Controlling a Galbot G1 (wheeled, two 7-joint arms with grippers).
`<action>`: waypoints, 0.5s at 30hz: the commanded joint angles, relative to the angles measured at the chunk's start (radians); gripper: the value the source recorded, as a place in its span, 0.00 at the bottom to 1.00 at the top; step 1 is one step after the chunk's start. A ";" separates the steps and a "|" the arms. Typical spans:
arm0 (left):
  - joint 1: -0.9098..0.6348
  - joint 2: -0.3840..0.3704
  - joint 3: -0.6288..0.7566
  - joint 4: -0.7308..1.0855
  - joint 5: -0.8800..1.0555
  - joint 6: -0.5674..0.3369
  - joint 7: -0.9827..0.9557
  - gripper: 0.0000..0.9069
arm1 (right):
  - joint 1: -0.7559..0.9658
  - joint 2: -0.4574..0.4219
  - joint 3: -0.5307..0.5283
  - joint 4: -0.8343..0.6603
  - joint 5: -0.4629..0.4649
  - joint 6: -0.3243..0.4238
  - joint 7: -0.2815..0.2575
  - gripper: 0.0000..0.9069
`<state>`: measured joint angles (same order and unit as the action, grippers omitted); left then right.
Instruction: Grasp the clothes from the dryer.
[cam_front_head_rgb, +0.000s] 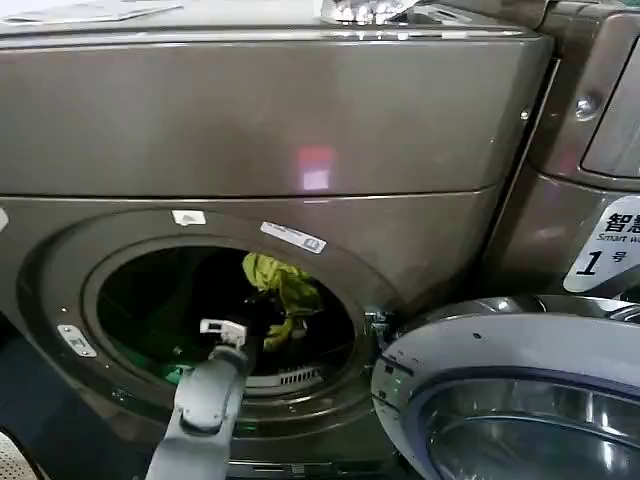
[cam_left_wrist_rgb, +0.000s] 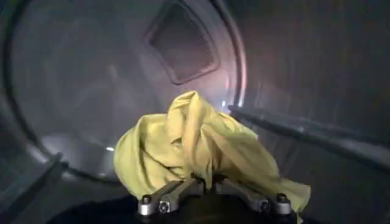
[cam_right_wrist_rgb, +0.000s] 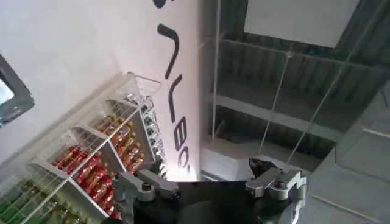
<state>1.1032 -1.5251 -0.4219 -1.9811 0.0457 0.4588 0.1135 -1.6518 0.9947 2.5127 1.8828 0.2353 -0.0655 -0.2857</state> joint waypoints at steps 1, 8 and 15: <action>0.120 -0.021 -0.010 -0.150 -0.067 -0.009 -0.078 0.00 | -0.005 0.006 0.010 0.003 0.015 0.000 0.009 1.00; 0.141 -0.021 0.004 -0.169 -0.060 -0.031 -0.075 0.00 | -0.013 0.013 0.024 0.005 0.039 0.004 0.005 1.00; 0.152 -0.020 0.008 -0.181 -0.049 -0.042 -0.066 0.00 | -0.013 0.016 0.031 0.006 0.048 0.003 -0.002 1.00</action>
<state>1.2271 -1.5412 -0.4131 -2.1279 0.0048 0.4309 0.0544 -1.6648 1.0101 2.5404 1.8880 0.2748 -0.0632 -0.2863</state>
